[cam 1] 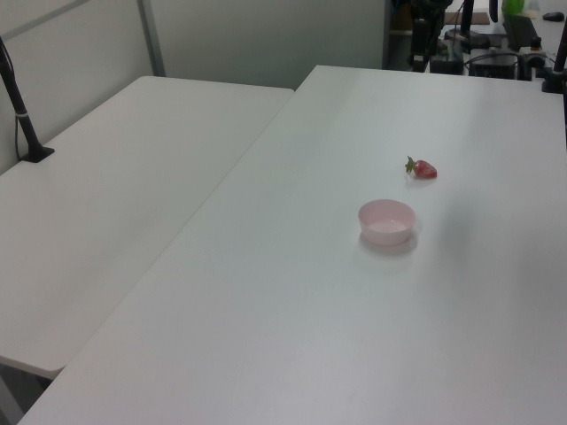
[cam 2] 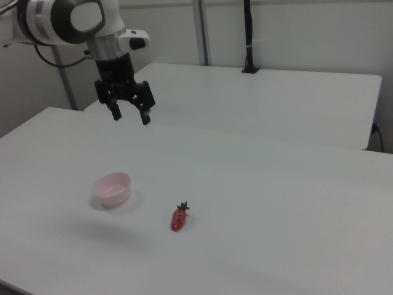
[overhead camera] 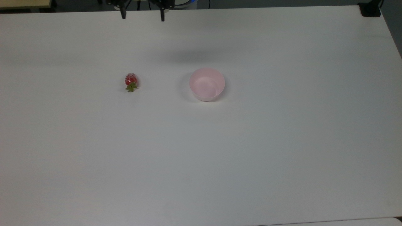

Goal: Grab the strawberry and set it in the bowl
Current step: 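Lower the open gripper down onto the red strawberry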

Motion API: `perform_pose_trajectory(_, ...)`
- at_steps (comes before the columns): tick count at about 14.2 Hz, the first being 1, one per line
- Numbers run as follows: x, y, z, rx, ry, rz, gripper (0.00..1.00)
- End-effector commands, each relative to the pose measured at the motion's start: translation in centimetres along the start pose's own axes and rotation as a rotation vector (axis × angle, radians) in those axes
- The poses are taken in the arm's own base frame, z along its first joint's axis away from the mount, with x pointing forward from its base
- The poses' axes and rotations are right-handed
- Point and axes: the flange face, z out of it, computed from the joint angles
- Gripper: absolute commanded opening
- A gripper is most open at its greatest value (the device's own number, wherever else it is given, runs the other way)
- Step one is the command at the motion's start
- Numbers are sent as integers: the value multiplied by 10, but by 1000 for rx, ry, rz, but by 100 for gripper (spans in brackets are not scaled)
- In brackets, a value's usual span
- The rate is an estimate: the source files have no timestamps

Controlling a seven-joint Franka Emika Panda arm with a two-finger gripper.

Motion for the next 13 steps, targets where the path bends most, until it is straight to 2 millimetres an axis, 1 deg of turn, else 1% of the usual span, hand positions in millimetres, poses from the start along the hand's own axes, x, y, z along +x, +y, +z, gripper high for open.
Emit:
perform_pose_trajectory(1,25,8,63,-121,-88,-51,100)
perform_pose_trajectory(2,31,9,90,-154,-118,-73,100)
perform_pose_trajectory(3,33,9,114,-158,-128,-100,100)
perform_pose_trajectory(4,29,13,139,-154,-131,-94,100)
perform_pose_trajectory(5,20,9,165,-151,-158,-96,100)
perform_pose_trajectory(6,15,9,179,-148,-176,-105,100)
perform_pose_trajectory(8,12,27,199,-142,-212,-79,100)
perform_pose_trajectory(9,12,27,218,-141,-238,-81,100)
perform_pose_trajectory(10,13,25,237,-139,-220,-89,100)
perform_pose_trajectory(11,9,27,253,-134,-194,-90,100)
perform_pose_trajectory(13,10,40,271,-128,-183,-71,100)
